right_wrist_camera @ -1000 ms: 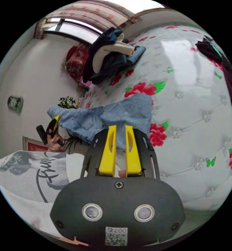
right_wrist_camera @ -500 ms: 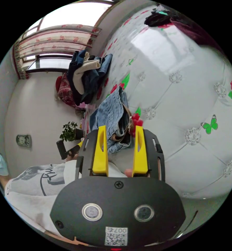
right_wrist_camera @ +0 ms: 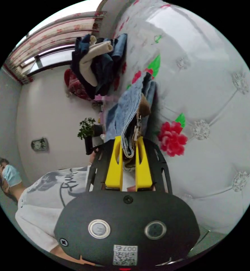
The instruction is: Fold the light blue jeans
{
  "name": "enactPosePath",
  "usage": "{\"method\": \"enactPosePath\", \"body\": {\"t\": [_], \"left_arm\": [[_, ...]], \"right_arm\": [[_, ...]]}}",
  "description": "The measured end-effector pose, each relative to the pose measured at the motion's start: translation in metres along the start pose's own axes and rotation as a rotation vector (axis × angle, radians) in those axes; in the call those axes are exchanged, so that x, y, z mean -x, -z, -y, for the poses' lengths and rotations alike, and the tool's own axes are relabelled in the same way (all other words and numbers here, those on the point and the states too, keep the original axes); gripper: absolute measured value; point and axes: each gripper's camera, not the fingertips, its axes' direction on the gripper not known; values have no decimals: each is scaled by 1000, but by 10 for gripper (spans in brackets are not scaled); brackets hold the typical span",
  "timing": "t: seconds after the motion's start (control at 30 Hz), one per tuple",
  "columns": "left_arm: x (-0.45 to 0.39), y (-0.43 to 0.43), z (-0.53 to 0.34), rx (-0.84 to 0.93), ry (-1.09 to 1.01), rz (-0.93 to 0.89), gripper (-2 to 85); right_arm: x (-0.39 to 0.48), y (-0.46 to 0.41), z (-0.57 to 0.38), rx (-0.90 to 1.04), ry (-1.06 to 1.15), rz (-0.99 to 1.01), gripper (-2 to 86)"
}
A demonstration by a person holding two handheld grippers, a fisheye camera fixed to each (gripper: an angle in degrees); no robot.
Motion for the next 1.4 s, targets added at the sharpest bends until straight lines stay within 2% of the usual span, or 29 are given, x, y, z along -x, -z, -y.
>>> {"method": "enactPosePath", "body": {"t": [0.13, 0.2, 0.33, 0.43, 0.57, 0.63, 0.7, 0.77, 0.87, 0.97, 1.07, 1.1, 1.23, 1.33, 1.4], "left_arm": [[-33, 51, 57, -76, -179, -48, 41], [-72, 100, 102, -143, -369, -2, 42], [-112, 183, 176, -298, -512, 91, 48], [-112, 233, 257, -410, -450, 194, 66], [-70, 233, 345, -484, -231, 546, 118], [-37, 203, 367, -437, -166, 615, 122], [10, 153, 388, -291, -110, 678, 123], [29, 125, 391, -237, -135, 756, 127], [37, 110, 383, -263, -232, 746, 120], [44, 107, 374, -298, -207, 731, 118], [40, 102, 340, -377, -195, 761, 105], [37, 96, 321, -396, -203, 787, 98], [42, 50, 252, -328, -199, 835, 87], [69, -17, 192, -128, -138, 780, 82], [92, -76, 145, 66, -54, 705, 78]], "right_arm": [[81, 21, 32, -60, 176, 86, 52], [128, 30, 53, -107, 298, 124, 51], [243, 35, 114, -220, 554, 147, 53], [304, 21, 175, -309, 607, 165, 58], [323, -21, 260, -339, 489, 96, 64], [302, -64, 307, -285, 373, -94, 66], [285, -83, 322, -270, 325, -204, 66], [277, -83, 320, -309, 370, -166, 67], [270, -72, 305, -283, 459, -125, 68], [256, -57, 269, -272, 548, -174, 67], [215, -32, 219, -289, 534, -369, 73], [193, -20, 197, -310, 493, -493, 76], [110, 47, 122, -379, 243, -904, 89], [81, 106, 82, -485, 86, -1146, 98], [70, 138, 68, -563, -2, -1235, 102]]}}
